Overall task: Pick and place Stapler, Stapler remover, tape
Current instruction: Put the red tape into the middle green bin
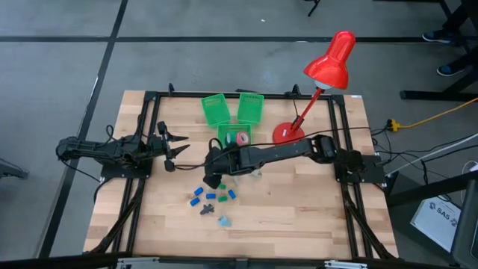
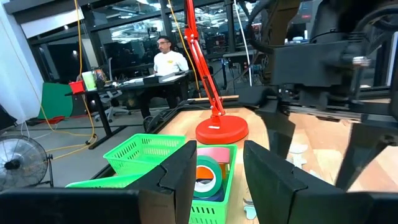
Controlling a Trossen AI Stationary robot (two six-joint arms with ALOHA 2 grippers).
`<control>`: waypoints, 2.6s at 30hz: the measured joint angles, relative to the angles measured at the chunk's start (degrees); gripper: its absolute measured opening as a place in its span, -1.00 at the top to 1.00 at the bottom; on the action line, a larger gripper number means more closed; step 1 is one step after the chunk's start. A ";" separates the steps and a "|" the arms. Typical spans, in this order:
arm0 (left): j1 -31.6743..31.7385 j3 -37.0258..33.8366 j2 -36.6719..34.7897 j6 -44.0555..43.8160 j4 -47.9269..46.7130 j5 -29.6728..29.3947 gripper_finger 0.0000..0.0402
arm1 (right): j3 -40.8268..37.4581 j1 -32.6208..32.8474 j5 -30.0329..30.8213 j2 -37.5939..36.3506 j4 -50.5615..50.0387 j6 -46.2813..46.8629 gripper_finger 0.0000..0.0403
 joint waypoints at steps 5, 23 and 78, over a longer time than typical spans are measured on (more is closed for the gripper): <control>0.02 -0.02 -0.01 -0.01 0.01 0.00 0.37 | 0.00 -0.18 -2.11 0.00 -1.15 1.02 -0.45; 0.02 -0.02 -0.01 -0.01 0.01 0.00 0.36 | 0.00 -0.26 -2.46 0.17 -1.62 1.06 -0.45; 0.00 -0.01 0.02 0.00 0.00 0.00 0.36 | -2.05 -5.05 -16.65 3.72 4.96 -3.39 -0.45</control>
